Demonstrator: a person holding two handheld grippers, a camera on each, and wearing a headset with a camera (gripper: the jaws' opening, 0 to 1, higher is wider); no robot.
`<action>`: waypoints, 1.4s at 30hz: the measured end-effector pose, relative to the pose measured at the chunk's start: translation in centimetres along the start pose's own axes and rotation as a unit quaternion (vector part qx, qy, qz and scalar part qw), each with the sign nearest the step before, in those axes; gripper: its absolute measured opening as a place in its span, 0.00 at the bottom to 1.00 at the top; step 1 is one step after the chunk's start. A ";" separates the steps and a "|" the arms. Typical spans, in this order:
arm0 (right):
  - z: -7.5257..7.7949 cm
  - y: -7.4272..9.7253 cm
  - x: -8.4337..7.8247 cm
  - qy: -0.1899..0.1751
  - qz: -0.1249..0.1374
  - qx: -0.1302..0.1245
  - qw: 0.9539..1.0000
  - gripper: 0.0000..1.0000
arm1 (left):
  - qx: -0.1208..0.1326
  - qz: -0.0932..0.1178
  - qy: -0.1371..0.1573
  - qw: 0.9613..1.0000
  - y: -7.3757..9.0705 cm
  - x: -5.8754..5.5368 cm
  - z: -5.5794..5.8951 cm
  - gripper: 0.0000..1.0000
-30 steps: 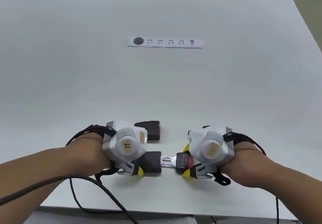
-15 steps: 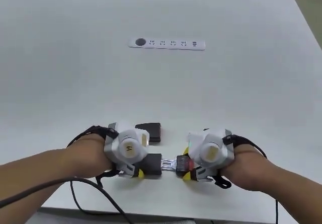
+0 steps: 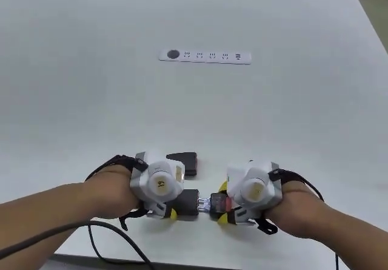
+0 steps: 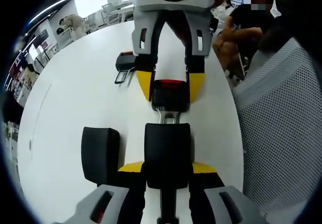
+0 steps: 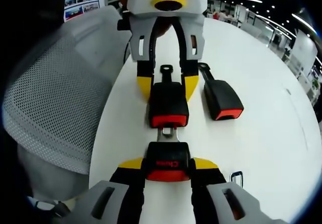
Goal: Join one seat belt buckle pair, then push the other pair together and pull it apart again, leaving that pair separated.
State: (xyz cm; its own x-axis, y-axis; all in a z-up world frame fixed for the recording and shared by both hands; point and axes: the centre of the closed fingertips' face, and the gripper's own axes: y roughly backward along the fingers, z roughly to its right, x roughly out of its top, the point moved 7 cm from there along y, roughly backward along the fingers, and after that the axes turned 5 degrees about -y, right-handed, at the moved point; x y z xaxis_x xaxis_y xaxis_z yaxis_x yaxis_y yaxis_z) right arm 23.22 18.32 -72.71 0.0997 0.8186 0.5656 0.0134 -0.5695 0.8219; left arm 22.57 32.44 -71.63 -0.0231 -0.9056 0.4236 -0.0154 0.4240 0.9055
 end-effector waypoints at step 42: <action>0.0 -1.3 1.9 0.000 -0.008 -0.013 1.000 0.31 | 0.009 0.027 0.007 1.000 0.0 -0.8 -0.2 0.33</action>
State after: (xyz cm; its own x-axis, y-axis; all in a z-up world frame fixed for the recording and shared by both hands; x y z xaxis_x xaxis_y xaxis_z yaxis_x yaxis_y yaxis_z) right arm 23.42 20.61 -72.73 0.1004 0.8271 0.5530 -0.0101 -0.5549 0.8318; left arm 22.83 33.11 -71.96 -0.0111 -0.8810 0.4730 -0.0325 0.4731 0.8804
